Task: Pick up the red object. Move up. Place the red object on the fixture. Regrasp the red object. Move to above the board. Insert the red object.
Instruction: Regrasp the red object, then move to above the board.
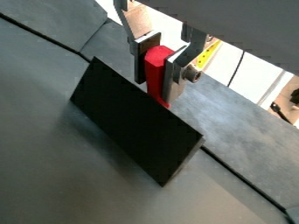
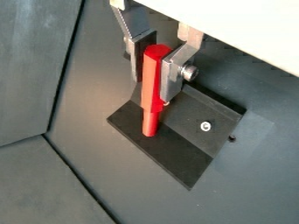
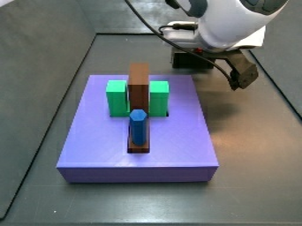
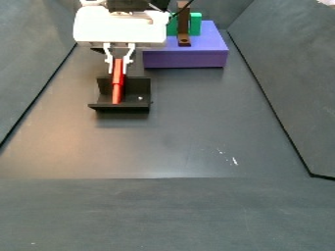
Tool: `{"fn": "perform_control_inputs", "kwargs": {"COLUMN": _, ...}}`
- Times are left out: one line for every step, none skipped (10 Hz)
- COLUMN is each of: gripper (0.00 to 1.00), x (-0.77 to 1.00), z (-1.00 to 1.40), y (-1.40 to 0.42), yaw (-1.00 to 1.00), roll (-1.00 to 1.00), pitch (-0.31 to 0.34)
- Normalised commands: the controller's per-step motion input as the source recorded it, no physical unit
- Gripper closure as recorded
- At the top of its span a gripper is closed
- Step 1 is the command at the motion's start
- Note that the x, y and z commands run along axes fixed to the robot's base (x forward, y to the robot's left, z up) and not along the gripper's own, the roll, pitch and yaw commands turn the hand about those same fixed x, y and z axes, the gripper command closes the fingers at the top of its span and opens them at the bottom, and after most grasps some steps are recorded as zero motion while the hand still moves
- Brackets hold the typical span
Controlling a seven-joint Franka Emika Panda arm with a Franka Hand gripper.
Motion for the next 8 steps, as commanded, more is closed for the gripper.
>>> {"fn": "perform_control_inputs", "kwargs": {"gripper": 1.00, "x": 0.00, "z": 0.00, "y": 0.00, "yaw": 0.00, "roll": 0.00, "pitch": 0.000}}
{"fn": "perform_control_inputs", "kwargs": {"gripper": 1.00, "x": 0.00, "z": 0.00, "y": 0.00, "yaw": 0.00, "roll": 0.00, "pitch": 0.000}}
{"fn": "perform_control_inputs", "kwargs": {"gripper": 1.00, "x": 0.00, "z": 0.00, "y": 0.00, "yaw": 0.00, "roll": 0.00, "pitch": 0.000}}
{"fn": "perform_control_inputs", "kwargs": {"gripper": 1.00, "x": 0.00, "z": 0.00, "y": 0.00, "yaw": 0.00, "roll": 0.00, "pitch": 0.000}}
{"fn": "perform_control_inputs", "kwargs": {"gripper": 1.00, "x": 0.00, "z": 0.00, "y": 0.00, "yaw": 0.00, "roll": 0.00, "pitch": 0.000}}
{"fn": "perform_control_inputs", "kwargs": {"gripper": 1.00, "x": 0.00, "z": 1.40, "y": 0.00, "yaw": 0.00, "roll": 0.00, "pitch": 0.000}}
{"fn": "perform_control_inputs", "kwargs": {"gripper": 1.00, "x": 0.00, "z": 1.40, "y": -0.01, "yaw": 0.01, "roll": 0.02, "pitch": -0.027}}
{"fn": "perform_control_inputs", "kwargs": {"gripper": 1.00, "x": -0.02, "z": 1.40, "y": -0.02, "yaw": 0.00, "roll": -0.02, "pitch": -0.031}}
